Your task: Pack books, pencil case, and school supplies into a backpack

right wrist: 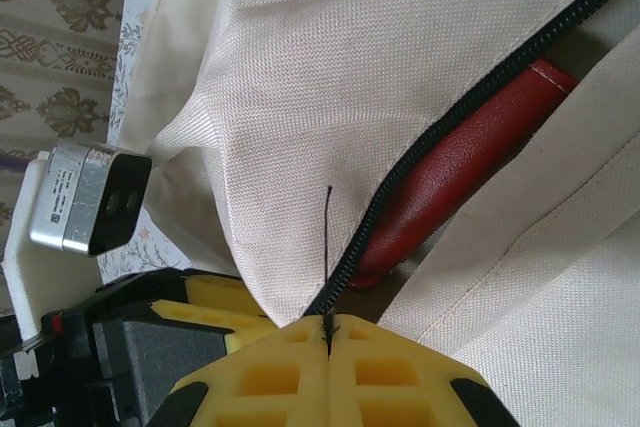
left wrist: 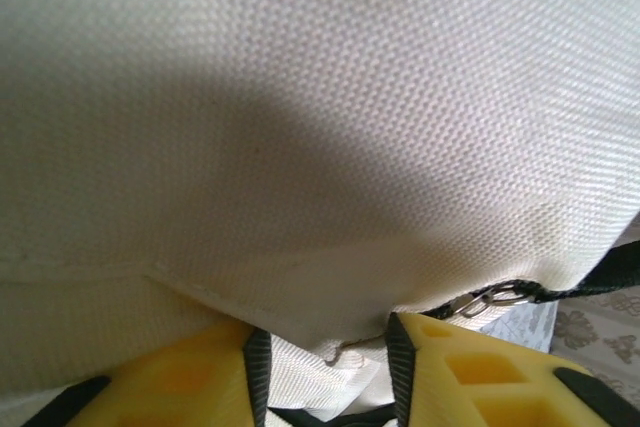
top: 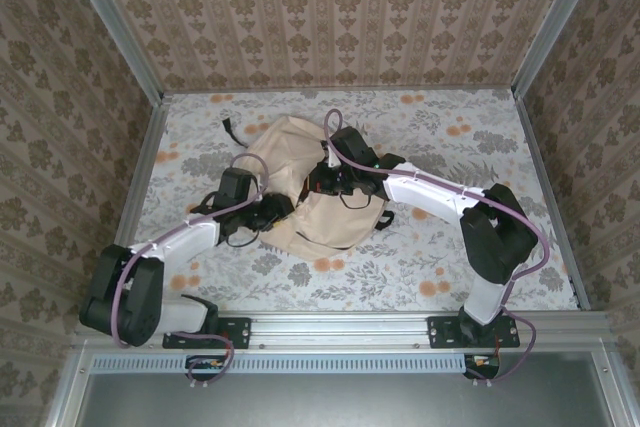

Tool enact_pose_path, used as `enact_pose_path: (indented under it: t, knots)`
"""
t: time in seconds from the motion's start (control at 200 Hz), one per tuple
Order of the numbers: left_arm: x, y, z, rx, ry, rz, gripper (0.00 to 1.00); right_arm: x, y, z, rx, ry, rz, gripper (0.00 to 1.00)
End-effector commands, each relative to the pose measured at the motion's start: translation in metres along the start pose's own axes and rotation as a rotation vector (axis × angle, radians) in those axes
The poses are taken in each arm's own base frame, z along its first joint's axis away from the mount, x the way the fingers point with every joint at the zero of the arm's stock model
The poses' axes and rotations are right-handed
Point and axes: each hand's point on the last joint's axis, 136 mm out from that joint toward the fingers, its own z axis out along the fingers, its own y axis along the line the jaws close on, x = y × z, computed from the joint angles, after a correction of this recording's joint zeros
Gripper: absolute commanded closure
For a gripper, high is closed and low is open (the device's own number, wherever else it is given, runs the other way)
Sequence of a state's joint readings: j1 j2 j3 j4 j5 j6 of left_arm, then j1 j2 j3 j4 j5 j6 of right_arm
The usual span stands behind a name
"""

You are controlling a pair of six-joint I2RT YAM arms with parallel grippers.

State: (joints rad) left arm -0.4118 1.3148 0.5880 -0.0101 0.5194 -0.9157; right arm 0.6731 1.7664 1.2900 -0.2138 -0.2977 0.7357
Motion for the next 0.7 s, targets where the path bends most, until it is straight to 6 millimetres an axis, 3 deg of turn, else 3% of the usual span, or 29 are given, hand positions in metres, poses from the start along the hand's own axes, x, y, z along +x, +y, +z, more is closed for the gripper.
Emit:
enact_pose_path:
  t: [0.0, 0.28, 0.44, 0.695]
  knots:
    - [-0.011, -0.022, 0.001, 0.093, -0.038, 0.015, 0.67, -0.006, 0.003, -0.003, 0.003, -0.018, -0.011, 1.0]
    - [-0.02, -0.018, 0.003, 0.072, -0.082, -0.003, 0.81, -0.005, 0.0, -0.003, 0.015, -0.019, -0.004, 1.0]
    - [-0.025, -0.014, 0.003, 0.062, -0.117, -0.021, 1.0, -0.007, 0.0, -0.006, 0.024, -0.027, -0.009, 1.0]
    - [-0.016, 0.009, 0.005, -0.021, -0.105, -0.033, 1.0, -0.023, -0.023, -0.016, 0.2, -0.09, -0.064, 1.0]
